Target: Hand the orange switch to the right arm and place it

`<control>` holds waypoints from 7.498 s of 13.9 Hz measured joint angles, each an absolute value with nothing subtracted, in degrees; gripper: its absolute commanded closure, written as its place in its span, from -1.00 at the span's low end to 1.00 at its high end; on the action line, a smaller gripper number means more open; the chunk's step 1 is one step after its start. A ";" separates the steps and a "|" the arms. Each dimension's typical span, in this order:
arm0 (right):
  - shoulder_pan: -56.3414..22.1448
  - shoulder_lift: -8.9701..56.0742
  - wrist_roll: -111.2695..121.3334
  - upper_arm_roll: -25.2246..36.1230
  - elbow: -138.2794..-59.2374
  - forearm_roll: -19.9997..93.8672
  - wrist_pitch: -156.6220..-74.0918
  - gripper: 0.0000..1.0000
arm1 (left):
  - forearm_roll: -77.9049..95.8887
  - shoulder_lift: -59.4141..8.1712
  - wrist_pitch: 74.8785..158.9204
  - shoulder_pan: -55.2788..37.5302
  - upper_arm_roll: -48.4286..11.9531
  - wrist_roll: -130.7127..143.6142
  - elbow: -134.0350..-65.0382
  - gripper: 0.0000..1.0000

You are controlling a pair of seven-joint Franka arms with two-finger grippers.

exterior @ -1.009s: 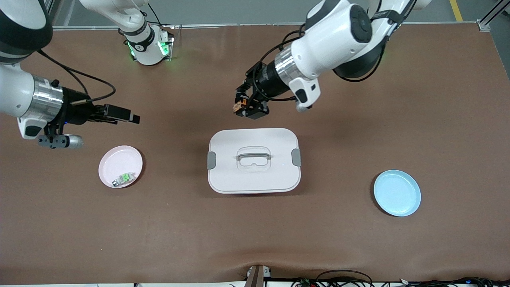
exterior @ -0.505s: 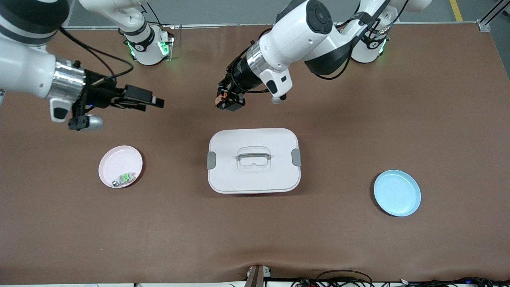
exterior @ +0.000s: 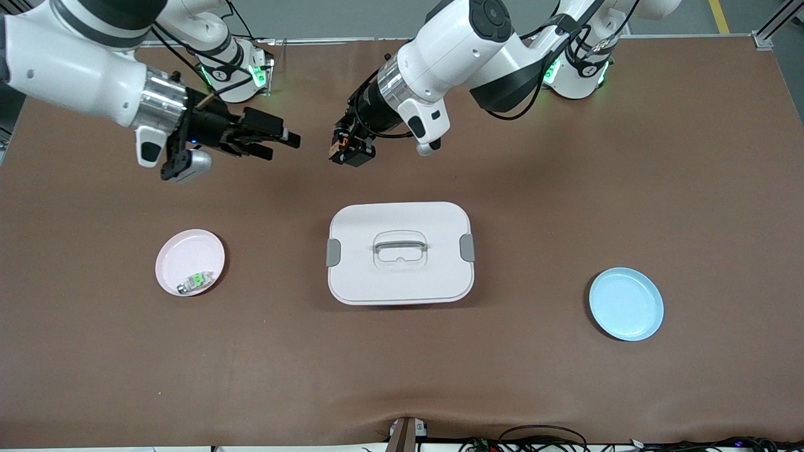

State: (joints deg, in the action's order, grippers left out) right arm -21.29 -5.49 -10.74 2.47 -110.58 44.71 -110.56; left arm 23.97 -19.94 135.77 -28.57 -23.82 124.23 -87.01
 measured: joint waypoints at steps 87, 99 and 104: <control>1.48 7.47 79.05 3.81 -128.36 -0.20 -141.55 1.00 | 2.68 -13.10 94.23 19.76 -22.56 11.35 -84.99 -1.00; 2.36 21.15 80.56 3.75 -128.58 -1.26 -159.42 1.00 | 2.68 2.87 100.38 23.16 -23.46 5.73 -100.65 -1.00; 3.08 23.23 80.57 3.75 -132.21 -1.26 -165.24 1.00 | 2.68 2.88 100.94 19.67 -20.78 5.63 -100.66 -1.00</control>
